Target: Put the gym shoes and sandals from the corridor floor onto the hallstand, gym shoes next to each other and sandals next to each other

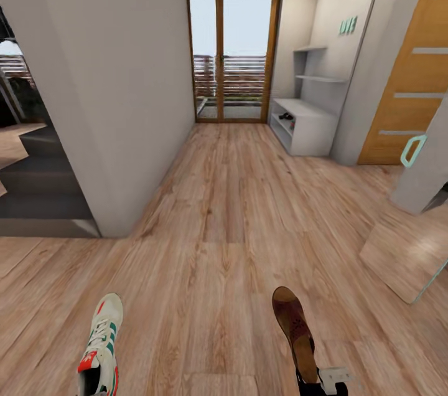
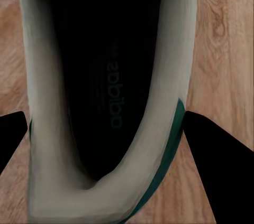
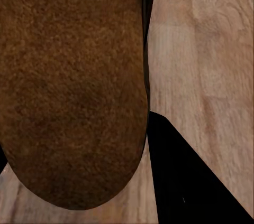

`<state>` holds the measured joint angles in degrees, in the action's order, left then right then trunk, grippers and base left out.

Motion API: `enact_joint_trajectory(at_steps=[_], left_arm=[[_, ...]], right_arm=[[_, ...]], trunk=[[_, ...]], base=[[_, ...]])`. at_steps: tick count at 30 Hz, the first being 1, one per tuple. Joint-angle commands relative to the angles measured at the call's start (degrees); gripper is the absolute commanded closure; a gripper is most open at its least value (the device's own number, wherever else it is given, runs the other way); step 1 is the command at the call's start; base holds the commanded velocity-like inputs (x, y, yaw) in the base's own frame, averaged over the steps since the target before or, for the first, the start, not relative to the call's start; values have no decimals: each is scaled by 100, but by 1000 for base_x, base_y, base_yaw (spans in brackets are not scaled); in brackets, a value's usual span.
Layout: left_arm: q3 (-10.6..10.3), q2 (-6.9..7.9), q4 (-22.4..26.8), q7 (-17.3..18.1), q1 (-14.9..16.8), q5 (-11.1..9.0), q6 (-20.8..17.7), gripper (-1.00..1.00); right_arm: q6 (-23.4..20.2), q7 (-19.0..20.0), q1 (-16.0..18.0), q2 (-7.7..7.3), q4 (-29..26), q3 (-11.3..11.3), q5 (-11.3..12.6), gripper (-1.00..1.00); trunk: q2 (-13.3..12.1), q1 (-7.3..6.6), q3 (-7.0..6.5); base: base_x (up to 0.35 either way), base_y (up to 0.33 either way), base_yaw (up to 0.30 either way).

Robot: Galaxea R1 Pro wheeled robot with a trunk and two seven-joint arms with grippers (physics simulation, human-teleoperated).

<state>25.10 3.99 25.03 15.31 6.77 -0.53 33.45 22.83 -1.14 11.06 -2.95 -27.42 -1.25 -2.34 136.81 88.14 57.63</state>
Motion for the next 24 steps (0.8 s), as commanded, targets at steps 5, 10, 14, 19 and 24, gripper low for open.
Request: enact_joint_trajectory(at_steps=[5, 10, 14, 19, 24], left_arm=[[43, -4, -6, 60, 8, -12, 10, 100], [41, -4, -6, 60, 7, -10, 12, 100], [40, -4, -6, 60, 7, -9, 12, 100], [42, -4, -6, 60, 8, -13, 12, 100], [44, -4, -6, 60, 8, -9, 12, 100]], right_arm=[[11, -12, 1, -4, 1, -15, -10, 100], [11, -10, 1, -4, 3, -15, -12, 100], [11, -10, 1, -4, 5, -15, -12, 100], [11, -10, 1, -4, 3, -15, -12, 100], [11, -14, 1, -4, 3, -15, -12, 100]], trunk=[[2, 2, 5], [2, 2, 5], [2, 2, 5], [2, 2, 5], [2, 2, 5]], base=[[339, 97, 135], [339, 97, 14], [339, 97, 2], [339, 97, 0], [339, 72, 0]])
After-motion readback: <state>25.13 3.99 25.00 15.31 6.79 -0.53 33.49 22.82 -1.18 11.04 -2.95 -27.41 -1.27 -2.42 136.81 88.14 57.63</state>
